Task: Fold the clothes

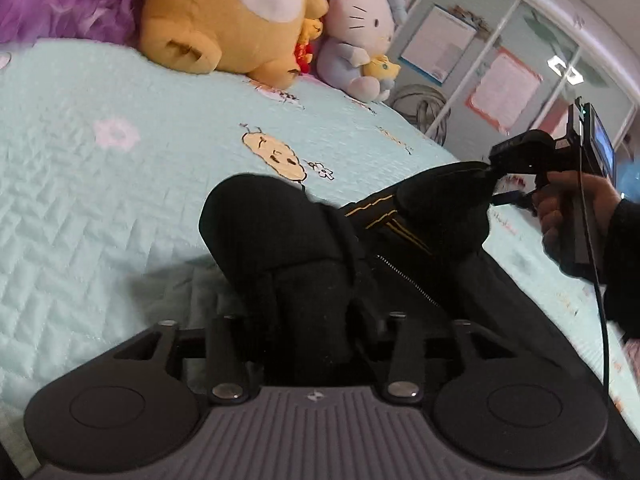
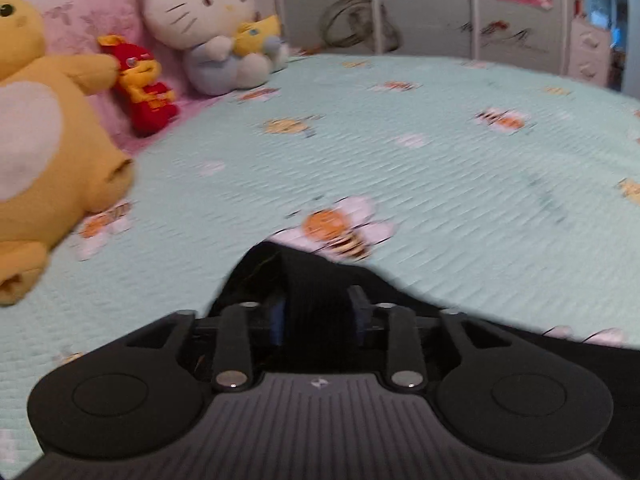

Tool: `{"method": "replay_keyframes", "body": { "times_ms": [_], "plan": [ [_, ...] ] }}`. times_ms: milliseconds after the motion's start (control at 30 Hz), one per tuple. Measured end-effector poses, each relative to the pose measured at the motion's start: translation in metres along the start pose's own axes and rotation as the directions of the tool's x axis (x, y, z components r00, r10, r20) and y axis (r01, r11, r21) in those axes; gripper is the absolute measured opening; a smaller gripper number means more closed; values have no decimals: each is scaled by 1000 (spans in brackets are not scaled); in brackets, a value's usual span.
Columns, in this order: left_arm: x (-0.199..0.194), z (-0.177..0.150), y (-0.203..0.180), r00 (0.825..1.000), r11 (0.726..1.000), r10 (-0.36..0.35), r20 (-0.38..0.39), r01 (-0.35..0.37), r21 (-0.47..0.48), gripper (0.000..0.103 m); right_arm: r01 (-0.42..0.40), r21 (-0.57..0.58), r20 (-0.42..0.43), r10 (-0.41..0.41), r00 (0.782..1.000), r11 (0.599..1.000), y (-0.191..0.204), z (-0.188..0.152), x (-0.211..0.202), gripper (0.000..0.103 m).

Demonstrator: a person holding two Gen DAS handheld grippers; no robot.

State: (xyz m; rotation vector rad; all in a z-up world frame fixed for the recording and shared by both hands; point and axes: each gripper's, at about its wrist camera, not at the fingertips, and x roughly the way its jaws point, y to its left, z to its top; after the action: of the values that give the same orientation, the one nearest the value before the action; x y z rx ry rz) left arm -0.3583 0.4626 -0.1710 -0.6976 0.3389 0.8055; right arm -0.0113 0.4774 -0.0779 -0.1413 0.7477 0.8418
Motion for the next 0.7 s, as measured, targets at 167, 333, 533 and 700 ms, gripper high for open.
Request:
{"method": "replay_keyframes", "body": {
  "times_ms": [167,333,533,700],
  "plan": [
    [-4,-2,1,1000,1000,4,16,-4,-17,57,-55,-76,14,56,998,996,24,-15,-31,64],
    [-15,0,9,996,996,46,71,-40,-76,61,-95,-180,15,99,995,979,47,-39,-60,68],
    [-23,-1,13,992,994,76,98,-68,-80,63,-41,-388,-106,0,994,921,79,-123,-25,52],
    [-22,-4,14,991,992,97,88,-89,-85,68,15,-514,-19,-29,999,857,88,-148,-29,52]
  ]
}}
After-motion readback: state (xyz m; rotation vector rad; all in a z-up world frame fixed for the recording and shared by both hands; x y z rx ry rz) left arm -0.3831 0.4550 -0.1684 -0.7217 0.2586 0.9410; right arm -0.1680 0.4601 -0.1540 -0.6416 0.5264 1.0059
